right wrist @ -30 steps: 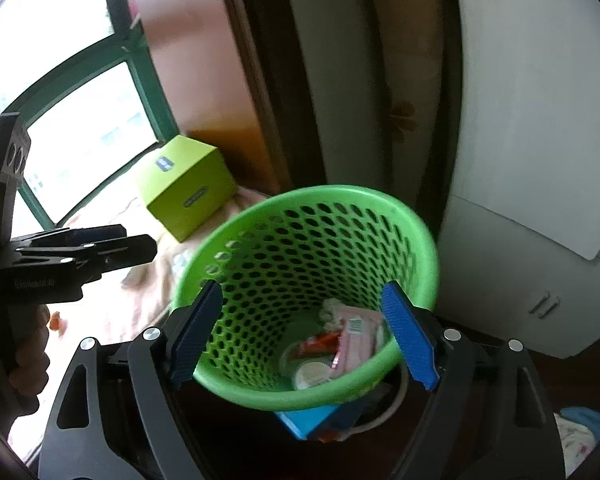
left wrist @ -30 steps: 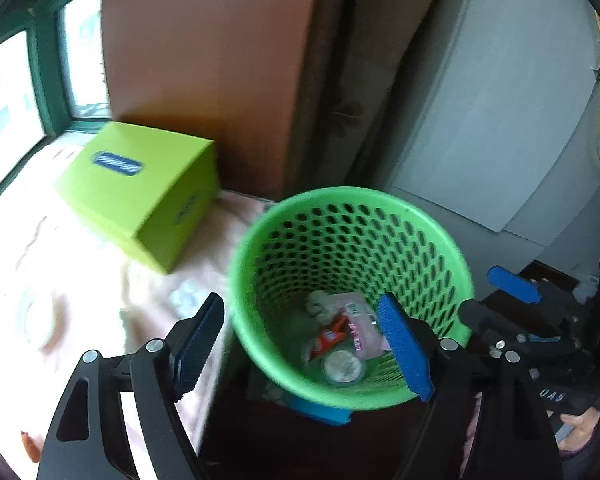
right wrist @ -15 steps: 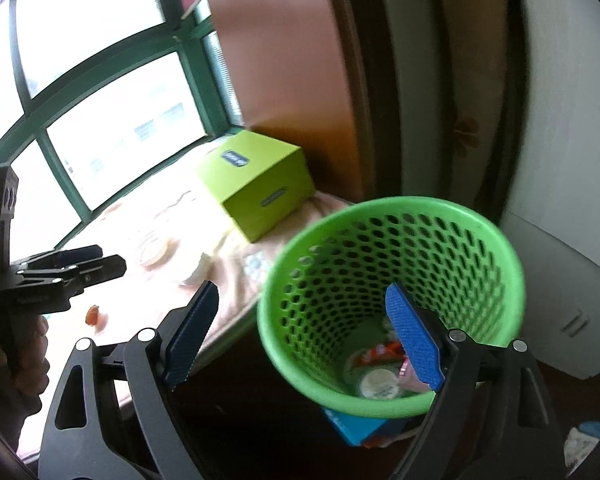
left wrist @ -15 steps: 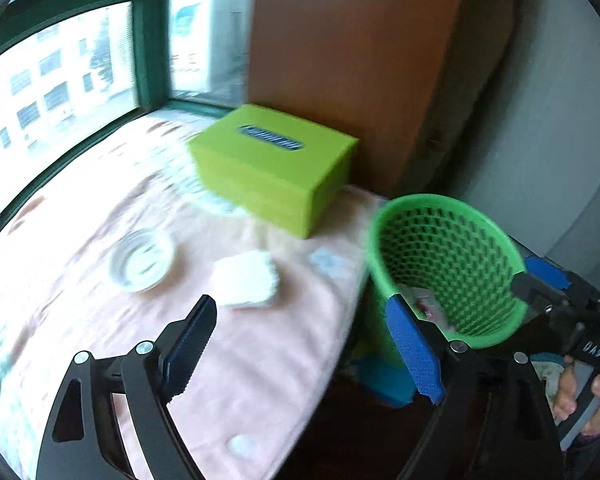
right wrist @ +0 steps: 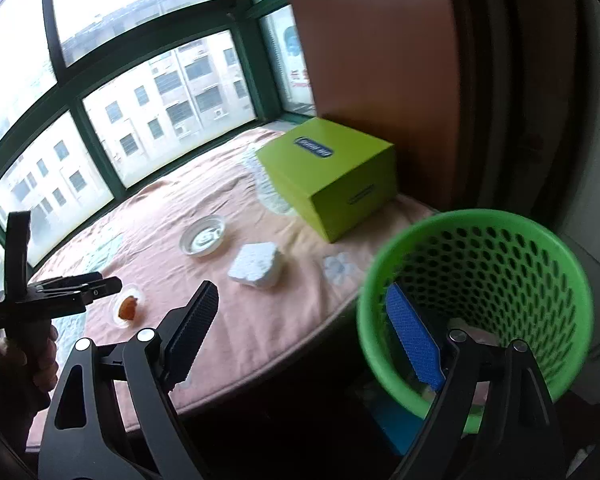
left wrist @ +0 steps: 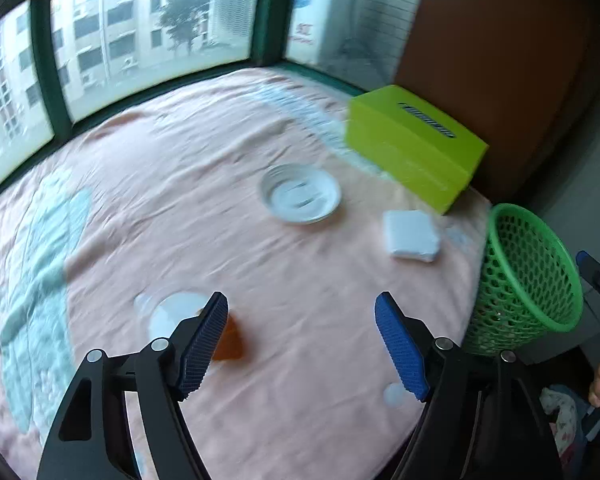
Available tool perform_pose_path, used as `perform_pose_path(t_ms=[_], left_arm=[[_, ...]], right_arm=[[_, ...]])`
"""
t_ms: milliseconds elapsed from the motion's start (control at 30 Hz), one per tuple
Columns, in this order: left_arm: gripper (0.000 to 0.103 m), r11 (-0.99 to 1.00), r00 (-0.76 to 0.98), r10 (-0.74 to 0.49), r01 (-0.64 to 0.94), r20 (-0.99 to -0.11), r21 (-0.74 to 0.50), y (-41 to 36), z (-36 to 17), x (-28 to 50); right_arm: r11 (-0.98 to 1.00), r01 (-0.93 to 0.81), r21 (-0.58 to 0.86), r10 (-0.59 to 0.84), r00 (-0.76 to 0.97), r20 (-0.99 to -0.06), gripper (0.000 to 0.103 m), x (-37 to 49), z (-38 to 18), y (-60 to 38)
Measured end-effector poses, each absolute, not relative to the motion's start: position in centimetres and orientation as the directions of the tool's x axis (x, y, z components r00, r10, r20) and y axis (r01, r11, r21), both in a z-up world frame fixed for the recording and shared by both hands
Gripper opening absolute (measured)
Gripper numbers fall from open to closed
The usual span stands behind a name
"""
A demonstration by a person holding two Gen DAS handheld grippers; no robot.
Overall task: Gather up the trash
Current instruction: 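Move both tools back over the table toward the orange sponge, then grasp orange sponge with left tool while right tool grasps white foam block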
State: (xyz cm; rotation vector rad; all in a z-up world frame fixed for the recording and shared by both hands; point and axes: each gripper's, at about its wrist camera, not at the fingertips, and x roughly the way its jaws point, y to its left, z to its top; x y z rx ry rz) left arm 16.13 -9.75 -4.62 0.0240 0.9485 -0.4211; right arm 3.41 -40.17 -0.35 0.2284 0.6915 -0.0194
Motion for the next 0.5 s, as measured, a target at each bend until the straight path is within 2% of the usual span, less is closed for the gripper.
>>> perform_pose_path(t_ms=[200,500], left_arm=[[0.069,0.935,0.48,-0.319,0.3,-0.817,-0.189,-5.8,-6.9,16.6],[0.065,0.938,0.424,-0.322,0.263,-0.846,-0.225,-4.2,-9.9,17.4]], right_arm=[[0.974,0.056,0.218,0.101,0.756,-0.647,0.085,4.7,-1.2,-38.0],[0.976,0.027,0.214,0.127,0.728,-0.674,0.085,6.0,-2.5,-35.8]])
